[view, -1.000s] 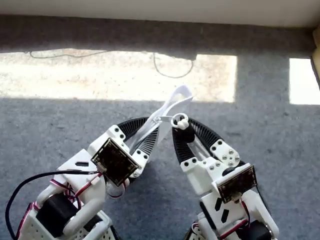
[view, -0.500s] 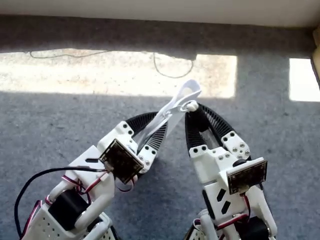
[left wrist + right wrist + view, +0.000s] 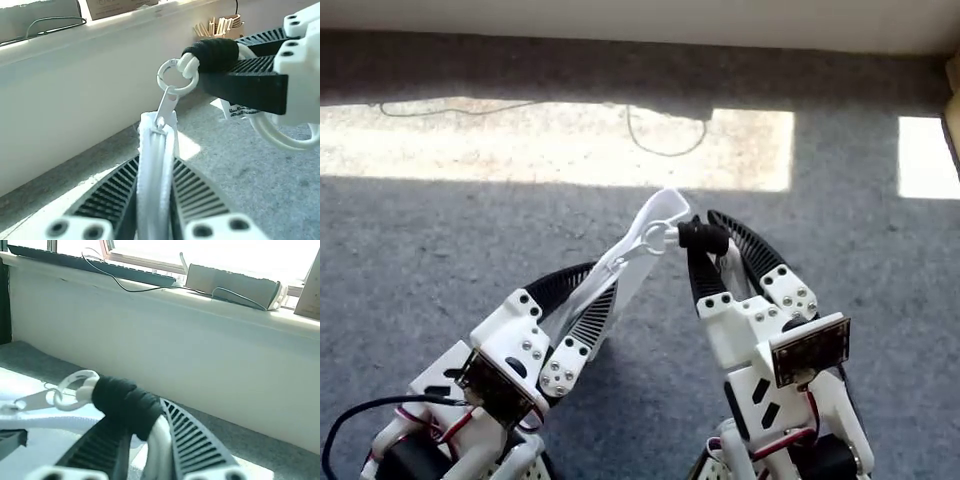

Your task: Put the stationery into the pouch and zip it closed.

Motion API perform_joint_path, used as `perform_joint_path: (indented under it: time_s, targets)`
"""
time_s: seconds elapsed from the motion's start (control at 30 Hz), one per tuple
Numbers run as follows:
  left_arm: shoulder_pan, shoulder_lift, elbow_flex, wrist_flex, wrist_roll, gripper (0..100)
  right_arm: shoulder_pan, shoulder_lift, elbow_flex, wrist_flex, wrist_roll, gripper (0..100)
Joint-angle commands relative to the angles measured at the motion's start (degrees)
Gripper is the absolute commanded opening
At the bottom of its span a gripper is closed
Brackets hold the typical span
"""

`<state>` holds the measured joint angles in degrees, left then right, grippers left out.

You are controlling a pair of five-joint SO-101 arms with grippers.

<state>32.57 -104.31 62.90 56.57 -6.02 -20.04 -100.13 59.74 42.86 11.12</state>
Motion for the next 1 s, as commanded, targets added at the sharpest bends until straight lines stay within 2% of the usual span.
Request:
perform_joint_path:
  time_s: [0.0,0.13,0.27,0.33,0.7,0.8,0.97]
  targets:
    - [-0.92,-0.84,0.22,1.14,1.23,0,2.07,0.04,0.40,1.36,-0.53,0.8]
    - [-0.92,-0.84,-0.04,0.79,2.29,0,1.10,0.04,3.91,1.89,0.62,2.8]
    - [-0.92,-0.84,0.40,0.00,2.29,0,-2.86,-0.22,4.44,9.01,0.62,16.9]
    - [-0.92,-0.84,0.40,-0.09,2.29,0,-5.32,-0.13,3.12,11.82,0.62,19.8]
    - [-0.66,-0.84,0.48,-0.18,2.37,0,-19.91,-0.22,2.59,13.58,-0.79,19.8]
    - [-0.66,-0.84,0.48,-0.18,2.37,0,-22.29,-0.57,2.42,13.14,-3.96,19.8]
    - [-0.57,-0.84,0.48,-0.09,2.37,0,-23.08,-0.66,2.51,11.47,-4.22,19.8]
